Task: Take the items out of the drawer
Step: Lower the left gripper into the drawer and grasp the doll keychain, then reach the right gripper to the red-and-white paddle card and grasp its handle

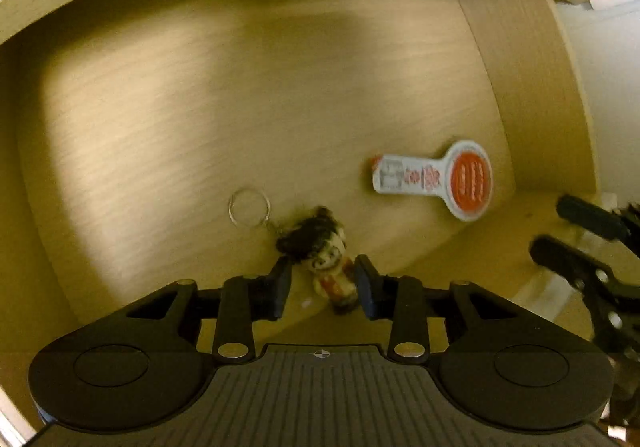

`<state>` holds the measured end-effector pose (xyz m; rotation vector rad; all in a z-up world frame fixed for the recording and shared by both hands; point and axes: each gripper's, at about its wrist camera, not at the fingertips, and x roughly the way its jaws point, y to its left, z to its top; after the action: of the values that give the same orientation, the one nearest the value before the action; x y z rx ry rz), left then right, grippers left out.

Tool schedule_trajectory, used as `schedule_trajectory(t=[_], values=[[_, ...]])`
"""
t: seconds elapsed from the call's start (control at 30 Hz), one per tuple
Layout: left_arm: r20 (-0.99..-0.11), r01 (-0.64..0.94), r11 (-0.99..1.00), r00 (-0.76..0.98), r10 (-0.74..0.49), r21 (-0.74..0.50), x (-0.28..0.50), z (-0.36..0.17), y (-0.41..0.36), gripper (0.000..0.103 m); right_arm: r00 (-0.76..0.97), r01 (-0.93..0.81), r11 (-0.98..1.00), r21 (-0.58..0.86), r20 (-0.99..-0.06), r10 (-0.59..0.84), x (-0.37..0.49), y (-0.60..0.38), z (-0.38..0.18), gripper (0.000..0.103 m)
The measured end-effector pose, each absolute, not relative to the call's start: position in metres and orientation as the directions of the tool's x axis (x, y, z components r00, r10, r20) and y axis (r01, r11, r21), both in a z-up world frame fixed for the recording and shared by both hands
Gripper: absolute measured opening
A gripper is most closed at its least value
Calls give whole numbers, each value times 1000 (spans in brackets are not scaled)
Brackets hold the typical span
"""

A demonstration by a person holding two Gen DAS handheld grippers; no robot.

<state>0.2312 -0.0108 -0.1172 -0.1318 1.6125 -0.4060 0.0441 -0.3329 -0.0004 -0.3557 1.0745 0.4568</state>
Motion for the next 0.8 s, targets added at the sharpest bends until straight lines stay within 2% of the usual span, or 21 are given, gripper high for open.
schedule_trajectory(t=[0.33, 0.43, 0.53, 0.67, 0.8], values=[[-961, 306, 912, -59, -269, -274, 231, -123, -40, 37, 364, -540, 841, -19, -907, 213, 45, -341, 5, 48], [-966, 366, 895, -55, -252, -254, 228, -122, -48, 36, 389, -534, 844, -54, -902, 189, 60, -337, 7, 49], [-977, 429, 881, -22, -211, -200, 220, -118, -53, 36, 393, -553, 831, -61, -898, 196, 71, -330, 12, 54], [-965, 418, 877, 5, -261, -235, 221, -109, -38, 36, 375, -582, 810, -63, -905, 199, 83, -316, 8, 57], [-970, 408, 901, 117, -213, -149, 222, -98, -15, 35, 324, -637, 767, -79, -930, 173, 87, -296, -8, 57]])
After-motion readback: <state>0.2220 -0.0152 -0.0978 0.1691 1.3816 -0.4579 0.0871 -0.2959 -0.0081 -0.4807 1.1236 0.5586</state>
